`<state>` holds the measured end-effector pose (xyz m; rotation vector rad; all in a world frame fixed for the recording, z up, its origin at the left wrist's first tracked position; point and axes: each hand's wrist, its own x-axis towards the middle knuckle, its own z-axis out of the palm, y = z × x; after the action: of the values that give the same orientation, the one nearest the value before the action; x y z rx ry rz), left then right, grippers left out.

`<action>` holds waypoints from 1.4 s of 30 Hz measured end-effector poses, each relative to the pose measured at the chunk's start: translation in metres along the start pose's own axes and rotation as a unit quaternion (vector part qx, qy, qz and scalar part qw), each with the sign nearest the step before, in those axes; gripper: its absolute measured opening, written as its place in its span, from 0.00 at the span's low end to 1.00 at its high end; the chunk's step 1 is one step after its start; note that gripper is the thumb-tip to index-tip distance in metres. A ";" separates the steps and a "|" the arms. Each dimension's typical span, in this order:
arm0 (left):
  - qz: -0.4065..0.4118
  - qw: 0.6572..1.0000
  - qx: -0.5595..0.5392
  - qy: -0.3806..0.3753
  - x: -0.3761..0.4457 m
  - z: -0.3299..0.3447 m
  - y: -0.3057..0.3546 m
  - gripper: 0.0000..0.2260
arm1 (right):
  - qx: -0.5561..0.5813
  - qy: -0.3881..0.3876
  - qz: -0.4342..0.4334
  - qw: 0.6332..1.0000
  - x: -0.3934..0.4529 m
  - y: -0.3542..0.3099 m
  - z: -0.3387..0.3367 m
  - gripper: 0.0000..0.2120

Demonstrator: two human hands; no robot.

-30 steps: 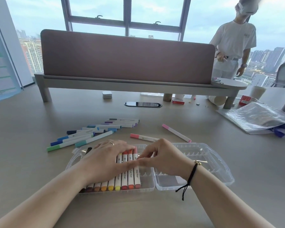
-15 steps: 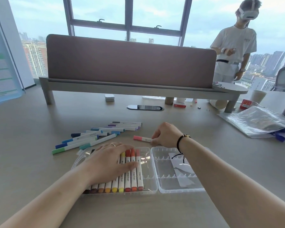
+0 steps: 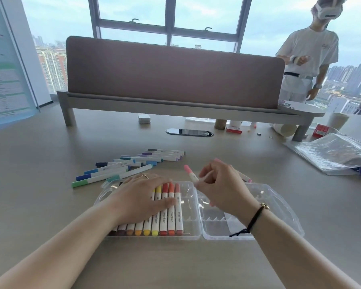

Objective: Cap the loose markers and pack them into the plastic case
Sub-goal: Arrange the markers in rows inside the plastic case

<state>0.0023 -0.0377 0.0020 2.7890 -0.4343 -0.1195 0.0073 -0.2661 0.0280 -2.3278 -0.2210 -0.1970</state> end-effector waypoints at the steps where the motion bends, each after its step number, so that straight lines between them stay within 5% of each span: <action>1: 0.000 1.000 0.001 0.002 -0.001 0.000 0.001 0.33 | -0.005 -0.008 0.002 1.000 -0.007 -0.001 0.003 0.07; 19: 0.061 0.998 0.003 0.029 -0.008 0.000 0.011 0.21 | -0.079 -0.128 -0.045 0.988 -0.023 -0.009 0.015 0.10; 25: 0.051 0.998 0.015 -0.020 -0.009 -0.002 0.014 0.24 | -0.074 -0.129 -0.076 0.986 -0.009 0.013 -0.018 0.08; 42: 0.044 0.999 0.012 -0.014 -0.012 0.000 0.017 0.26 | -0.114 -0.165 -0.124 0.972 -0.003 0.018 0.004 0.15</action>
<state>-0.0134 -0.0491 0.0077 2.7891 -0.5671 -0.1354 0.0083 -0.2761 0.0122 -2.5493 -0.6893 0.0469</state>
